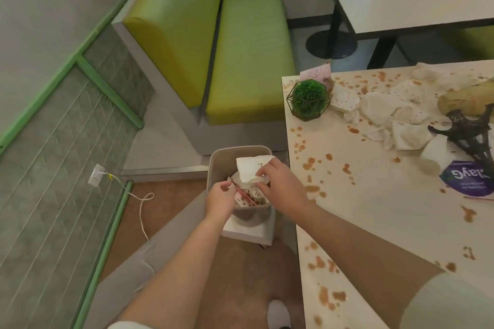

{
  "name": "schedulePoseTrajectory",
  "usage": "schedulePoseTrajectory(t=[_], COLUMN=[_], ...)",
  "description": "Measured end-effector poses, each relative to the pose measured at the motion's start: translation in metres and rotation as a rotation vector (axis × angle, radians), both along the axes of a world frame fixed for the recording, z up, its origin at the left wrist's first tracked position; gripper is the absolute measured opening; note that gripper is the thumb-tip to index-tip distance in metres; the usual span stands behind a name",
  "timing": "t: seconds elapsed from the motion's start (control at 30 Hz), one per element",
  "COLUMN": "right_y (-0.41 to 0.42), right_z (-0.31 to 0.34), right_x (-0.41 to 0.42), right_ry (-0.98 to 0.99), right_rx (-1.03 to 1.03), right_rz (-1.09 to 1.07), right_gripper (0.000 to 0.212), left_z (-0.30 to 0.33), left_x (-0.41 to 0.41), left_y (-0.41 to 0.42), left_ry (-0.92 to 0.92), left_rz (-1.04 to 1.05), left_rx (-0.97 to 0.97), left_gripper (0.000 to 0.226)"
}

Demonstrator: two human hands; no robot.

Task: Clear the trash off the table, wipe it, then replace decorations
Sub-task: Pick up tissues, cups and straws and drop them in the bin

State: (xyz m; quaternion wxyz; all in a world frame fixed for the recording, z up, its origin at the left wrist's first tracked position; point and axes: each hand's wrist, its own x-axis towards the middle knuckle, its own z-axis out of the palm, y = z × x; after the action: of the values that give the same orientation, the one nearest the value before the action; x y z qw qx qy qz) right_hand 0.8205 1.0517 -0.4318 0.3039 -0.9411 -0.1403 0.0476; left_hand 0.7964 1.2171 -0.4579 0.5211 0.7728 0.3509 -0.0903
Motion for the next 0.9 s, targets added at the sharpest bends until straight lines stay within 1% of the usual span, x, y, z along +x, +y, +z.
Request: schedulePoseTrajectory(t=[0.07, 0.1, 0.23, 0.3, 0.4, 0.5, 0.6, 0.73, 0.9], right_y=[0.012, 0.018, 0.024, 0.017, -0.006, -0.039, -0.074, -0.128, -0.195], right_z=[0.000, -0.001, -0.010, -0.014, -0.010, 0.000, 0.008, 0.016, 0.020], right_x=[0.005, 0.006, 0.003, -0.002, -0.008, -0.010, -0.010, -0.009, -0.006], right_ry=[0.015, 0.040, 0.251, 0.292, 0.239, 0.214, 0.189, 0.167, 0.169], right_rx=[-0.008, -0.010, -0.083, -0.090, -0.012, 0.070, 0.121, 0.180, 0.231], right_rz=[-0.003, 0.001, 0.124, 0.126, -0.016, -0.197, -0.328, -0.476, -0.590], right_gripper=[0.025, 0.027, 0.050, 0.047, 0.029, 0.018, 0.015, 0.013, 0.014], left_z=[0.004, 0.006, 0.012, 0.014, 0.018, 0.024, 0.026, 0.033, 0.042], left_x=[-0.001, -0.001, -0.001, 0.001, 0.006, 0.011, 0.016, 0.026, 0.035], left_y=[0.003, 0.003, -0.002, -0.007, -0.022, -0.049, -0.081, -0.137, -0.208], left_ry=[-0.020, -0.033, -0.066, -0.054, -0.045, -0.051, -0.046, -0.068, -0.087], left_rz=[-0.009, -0.007, -0.035, -0.084, -0.165, -0.232, -0.329, -0.453, -0.512], left_rx=[0.069, 0.101, 0.162, 0.174, 0.182, 0.160, 0.168, 0.124, 0.121], left_gripper=[0.015, 0.014, 0.023, 0.025, 0.021, 0.018, 0.021, 0.026, 0.018])
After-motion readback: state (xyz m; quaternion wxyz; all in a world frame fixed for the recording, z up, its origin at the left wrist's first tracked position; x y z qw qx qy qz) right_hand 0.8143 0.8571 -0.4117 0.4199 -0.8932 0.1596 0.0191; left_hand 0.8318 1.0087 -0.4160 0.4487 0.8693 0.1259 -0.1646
